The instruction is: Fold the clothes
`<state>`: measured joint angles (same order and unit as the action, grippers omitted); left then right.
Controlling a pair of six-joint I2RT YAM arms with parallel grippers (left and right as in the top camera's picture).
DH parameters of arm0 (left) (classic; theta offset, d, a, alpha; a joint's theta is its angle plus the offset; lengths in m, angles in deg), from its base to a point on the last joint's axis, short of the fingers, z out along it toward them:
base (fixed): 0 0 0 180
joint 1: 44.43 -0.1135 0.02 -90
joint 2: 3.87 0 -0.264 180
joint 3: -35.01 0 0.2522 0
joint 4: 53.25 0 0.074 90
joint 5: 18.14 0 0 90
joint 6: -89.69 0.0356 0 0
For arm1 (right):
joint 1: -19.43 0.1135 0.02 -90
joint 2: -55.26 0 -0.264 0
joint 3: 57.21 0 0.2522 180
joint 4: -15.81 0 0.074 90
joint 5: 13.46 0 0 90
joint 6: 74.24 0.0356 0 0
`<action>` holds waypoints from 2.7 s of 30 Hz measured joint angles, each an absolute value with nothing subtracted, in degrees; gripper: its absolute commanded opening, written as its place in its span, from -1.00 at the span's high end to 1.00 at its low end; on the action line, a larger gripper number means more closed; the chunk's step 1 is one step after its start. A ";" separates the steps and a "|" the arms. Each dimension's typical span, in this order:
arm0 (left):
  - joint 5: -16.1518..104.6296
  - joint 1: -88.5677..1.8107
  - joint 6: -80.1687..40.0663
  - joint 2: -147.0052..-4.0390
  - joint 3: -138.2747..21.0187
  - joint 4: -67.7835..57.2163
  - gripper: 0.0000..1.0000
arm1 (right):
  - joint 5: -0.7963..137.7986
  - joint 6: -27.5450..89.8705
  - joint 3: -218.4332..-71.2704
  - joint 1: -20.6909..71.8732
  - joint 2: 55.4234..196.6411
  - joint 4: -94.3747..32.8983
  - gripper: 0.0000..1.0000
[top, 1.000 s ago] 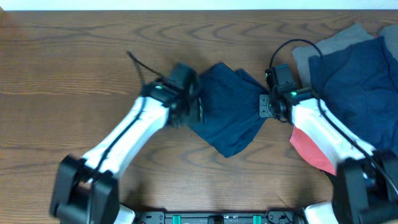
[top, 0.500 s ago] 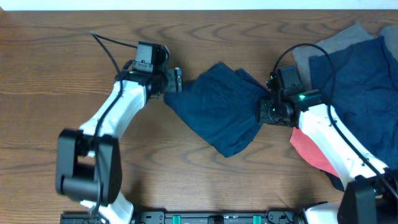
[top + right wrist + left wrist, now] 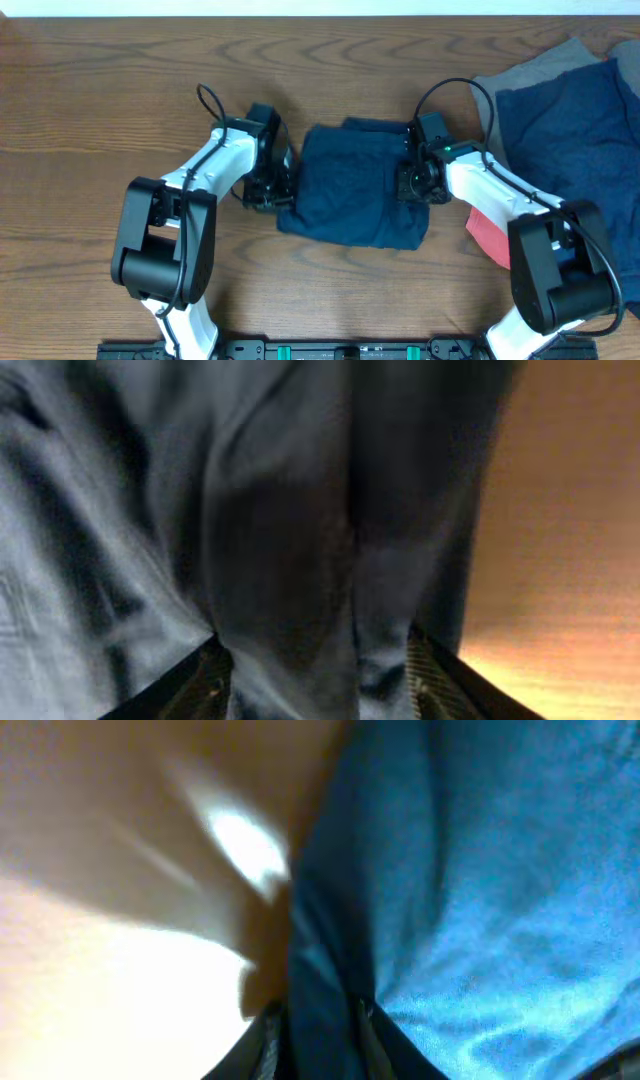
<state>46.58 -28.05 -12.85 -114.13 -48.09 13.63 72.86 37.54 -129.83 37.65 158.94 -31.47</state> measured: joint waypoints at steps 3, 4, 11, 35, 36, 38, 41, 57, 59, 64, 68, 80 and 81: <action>45.46 -26.80 -13.13 -114.13 -48.09 16.19 0.37 | 74.09 37.20 -129.91 37.03 159.27 -29.77 -0.15; 45.11 -26.56 -13.31 -114.13 -48.09 15.95 0.34 | 74.19 37.00 -129.93 36.66 159.31 -29.70 -0.15; 44.65 -29.07 -13.64 -111.07 -48.18 4.56 -0.96 | 75.07 36.10 -130.26 35.39 159.46 -31.10 -0.18; 39.56 -23.81 -14.01 -117.87 -49.49 -17.69 0.14 | 75.55 36.12 -130.50 35.09 159.48 -32.76 -0.22; 39.39 -23.15 -13.79 -118.33 -49.47 -18.04 0.45 | 75.64 36.12 -130.50 35.04 159.48 -33.02 -0.22; 39.17 -22.17 -13.55 -119.23 -49.45 -19.46 0.88 | 75.88 36.12 -130.55 34.98 159.48 -33.50 -0.28; 38.80 -21.88 -13.44 -119.73 -49.43 -20.55 0.88 | 76.27 36.12 -130.70 34.98 159.48 -34.42 -0.35; 48.87 -52.07 -22.71 -112.43 -49.45 -21.75 0.87 | 79.20 34.57 -130.57 28.12 144.58 -45.52 -0.43; 49.90 -58.12 -25.11 -111.40 -49.47 -22.19 0.87 | 79.27 34.27 -130.57 28.12 142.87 -46.40 -0.43; 51.32 -71.48 -29.35 -111.12 -49.47 -21.88 0.85 | 79.40 33.94 -130.52 28.12 142.26 -47.80 -0.43; 51.74 -77.79 -30.33 -111.12 -49.47 -21.14 0.55 | 79.40 33.92 -130.52 28.12 142.26 -47.82 -0.43; 51.69 -80.72 -30.09 -110.53 -49.47 -17.43 -0.96 | 79.40 33.55 -130.50 28.12 142.26 -47.80 -0.49; 51.71 -80.70 -30.09 -109.80 -49.45 -17.05 -0.96 | 79.40 33.52 -130.50 28.12 142.26 -47.82 -0.50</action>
